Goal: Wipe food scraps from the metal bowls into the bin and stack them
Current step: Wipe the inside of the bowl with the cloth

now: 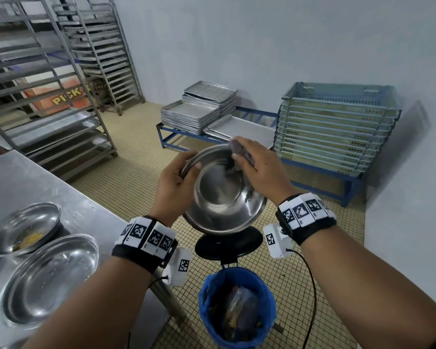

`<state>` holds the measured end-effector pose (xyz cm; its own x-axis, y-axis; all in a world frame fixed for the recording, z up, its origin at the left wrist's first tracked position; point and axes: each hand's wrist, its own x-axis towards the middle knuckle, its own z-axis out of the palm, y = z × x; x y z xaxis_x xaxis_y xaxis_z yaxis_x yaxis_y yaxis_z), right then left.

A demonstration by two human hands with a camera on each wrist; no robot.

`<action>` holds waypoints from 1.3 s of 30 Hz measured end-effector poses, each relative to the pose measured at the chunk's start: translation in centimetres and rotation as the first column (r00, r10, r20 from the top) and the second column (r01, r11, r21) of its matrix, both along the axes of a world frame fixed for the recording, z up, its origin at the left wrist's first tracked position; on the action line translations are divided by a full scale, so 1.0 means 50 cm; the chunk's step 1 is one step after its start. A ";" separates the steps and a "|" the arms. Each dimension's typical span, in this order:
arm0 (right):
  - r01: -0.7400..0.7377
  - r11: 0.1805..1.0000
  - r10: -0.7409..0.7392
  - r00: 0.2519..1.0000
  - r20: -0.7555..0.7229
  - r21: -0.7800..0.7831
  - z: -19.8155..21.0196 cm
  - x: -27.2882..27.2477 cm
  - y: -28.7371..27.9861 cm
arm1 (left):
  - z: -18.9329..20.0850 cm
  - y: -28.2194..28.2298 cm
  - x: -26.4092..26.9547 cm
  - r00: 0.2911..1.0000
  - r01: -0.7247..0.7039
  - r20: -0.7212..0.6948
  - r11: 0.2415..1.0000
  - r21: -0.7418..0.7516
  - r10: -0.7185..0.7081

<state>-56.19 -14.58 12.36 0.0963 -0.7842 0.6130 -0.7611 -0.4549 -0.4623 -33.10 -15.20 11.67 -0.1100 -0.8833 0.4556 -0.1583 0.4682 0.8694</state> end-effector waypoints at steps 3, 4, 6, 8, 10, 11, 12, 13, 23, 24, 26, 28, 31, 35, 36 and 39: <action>0.012 0.993 -0.042 0.966 0.255 0.116 -0.032 -0.006 0.009 | 0.004 -0.001 0.009 0.987 -0.065 -0.147 0.997 0.034 0.069; 0.024 0.990 -0.062 0.957 0.282 0.136 -0.037 -0.005 0.012 | 0.004 0.000 0.009 0.984 -0.075 -0.158 0.996 0.037 0.080; 0.047 0.993 -0.075 0.963 0.261 0.110 -0.031 0.000 0.012 | 0.000 0.005 0.004 0.991 -0.068 -0.117 0.997 0.032 0.071; 0.040 0.999 -0.045 0.986 0.158 0.033 -0.006 0.007 0.008 | -0.005 0.010 -0.004 0.999 -0.014 -0.052 1.000 0.018 0.015; 0.010 1.000 -0.010 0.998 0.062 -0.008 0.016 0.008 0.002 | -0.003 0.012 -0.009 0.999 0.003 -0.049 1.000 0.025 -0.002; 0.002 1.000 -0.002 0.998 0.063 -0.004 0.018 0.005 -0.001 | -0.001 0.011 -0.009 0.997 -0.002 -0.082 0.999 0.038 0.005; 0.005 1.000 -0.006 0.995 0.098 0.015 0.018 0.000 0.000 | 0.002 0.010 -0.009 0.991 -0.013 -0.131 0.999 0.052 0.020; 0.014 0.999 -0.022 0.987 0.159 0.049 0.012 -0.004 0.001 | 0.004 0.010 -0.007 0.982 -0.033 -0.183 0.998 0.062 0.043; -0.004 0.991 -0.009 0.995 0.096 0.133 0.016 -0.015 0.017 | 0.027 0.000 0.014 0.990 0.088 0.108 0.996 0.034 -0.091; -0.017 0.991 0.015 1.000 0.016 0.133 0.026 -0.012 0.017 | 0.035 -0.005 0.014 0.979 0.121 0.161 0.992 0.035 -0.125; -0.037 0.994 0.042 0.998 -0.052 0.106 0.040 -0.003 0.017 | 0.045 -0.012 0.014 0.960 0.178 0.215 0.984 0.019 -0.178; -0.049 0.996 0.050 0.999 -0.011 0.070 0.045 0.005 0.015 | 0.049 -0.014 0.014 0.968 0.177 0.181 0.984 0.008 -0.176; -0.008 0.998 -0.001 0.987 0.160 0.055 0.023 0.000 0.011 | 0.050 -0.013 0.014 0.997 0.081 -0.012 0.997 0.015 -0.081; 0.059 0.991 -0.094 0.949 0.302 0.124 -0.017 -0.006 0.017 | 0.046 -0.015 0.018 0.990 -0.039 -0.133 0.999 0.019 0.041; 0.074 0.991 -0.104 0.952 0.288 0.114 -0.019 -0.006 0.017 | 0.045 -0.013 0.016 0.995 -0.038 -0.094 0.999 -0.001 0.037; 0.052 0.997 -0.061 0.980 0.189 0.049 0.004 0.000 0.009 | 0.040 -0.002 0.003 0.999 0.031 0.014 0.999 -0.021 -0.031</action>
<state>-56.18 -14.15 12.55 -0.0639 -0.8116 0.5807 -0.6812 -0.3898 -0.6197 -32.96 -15.32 13.69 -0.1435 -0.8694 0.4728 -0.1548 0.4916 0.8570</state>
